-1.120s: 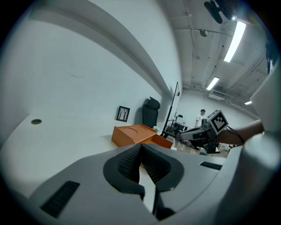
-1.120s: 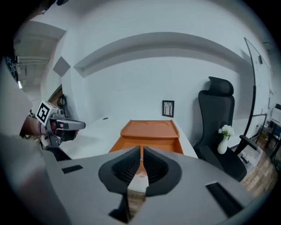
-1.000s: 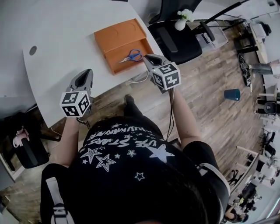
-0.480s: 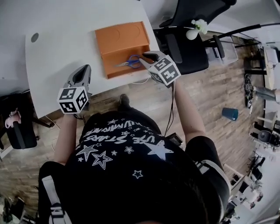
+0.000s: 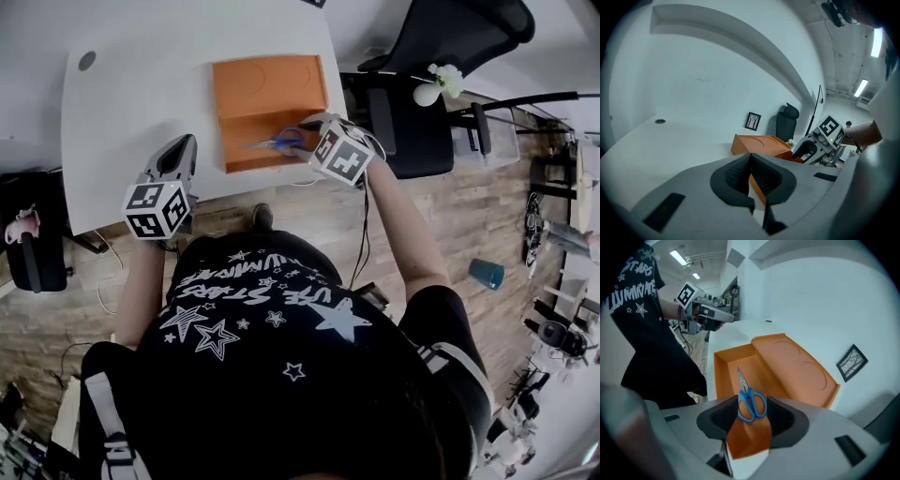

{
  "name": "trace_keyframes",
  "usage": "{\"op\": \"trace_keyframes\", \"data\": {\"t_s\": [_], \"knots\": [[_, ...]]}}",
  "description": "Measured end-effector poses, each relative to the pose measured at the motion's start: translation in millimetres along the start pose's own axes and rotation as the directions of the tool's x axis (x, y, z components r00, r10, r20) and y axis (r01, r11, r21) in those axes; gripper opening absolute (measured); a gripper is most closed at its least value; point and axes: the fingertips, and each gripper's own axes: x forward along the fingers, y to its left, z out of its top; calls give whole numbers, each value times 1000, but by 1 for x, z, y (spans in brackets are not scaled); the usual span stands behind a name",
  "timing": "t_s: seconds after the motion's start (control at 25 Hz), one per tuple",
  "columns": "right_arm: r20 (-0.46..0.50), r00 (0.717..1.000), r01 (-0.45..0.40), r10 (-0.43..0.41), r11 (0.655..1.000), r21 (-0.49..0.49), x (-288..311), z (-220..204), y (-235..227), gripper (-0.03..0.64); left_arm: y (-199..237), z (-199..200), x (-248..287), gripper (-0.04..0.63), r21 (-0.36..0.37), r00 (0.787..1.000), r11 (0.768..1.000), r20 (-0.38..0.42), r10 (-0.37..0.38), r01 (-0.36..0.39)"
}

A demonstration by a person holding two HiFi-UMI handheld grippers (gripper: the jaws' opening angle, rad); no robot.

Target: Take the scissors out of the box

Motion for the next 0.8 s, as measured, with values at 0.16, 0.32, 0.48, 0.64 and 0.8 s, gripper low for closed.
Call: {"op": "trace_keyframes", "data": {"t_s": [0.16, 0.32, 0.48, 0.64, 0.8], "knots": [[-88, 995, -57, 48, 993, -103, 13, -7, 6, 186, -2, -4, 2, 18, -6, 1000, 1000, 2, 26, -26], [-168, 984, -95, 59, 973, -212, 25, -9, 7, 187, 0, -8, -2, 18, -16, 999, 999, -1, 52, -52], [-236, 972, -94, 23, 952, -292, 36, -8, 8, 187, 6, -12, -7, 18, -20, 998, 997, -4, 68, -68], [-278, 960, -115, 27, 945, -306, 46, -10, 8, 187, 11, -15, -13, 18, -34, 996, 995, 0, 91, -91], [-307, 952, -127, 26, 941, -314, 53, -13, 10, 187, 15, -18, -17, 18, -48, 995, 994, 4, 100, -99]]}}
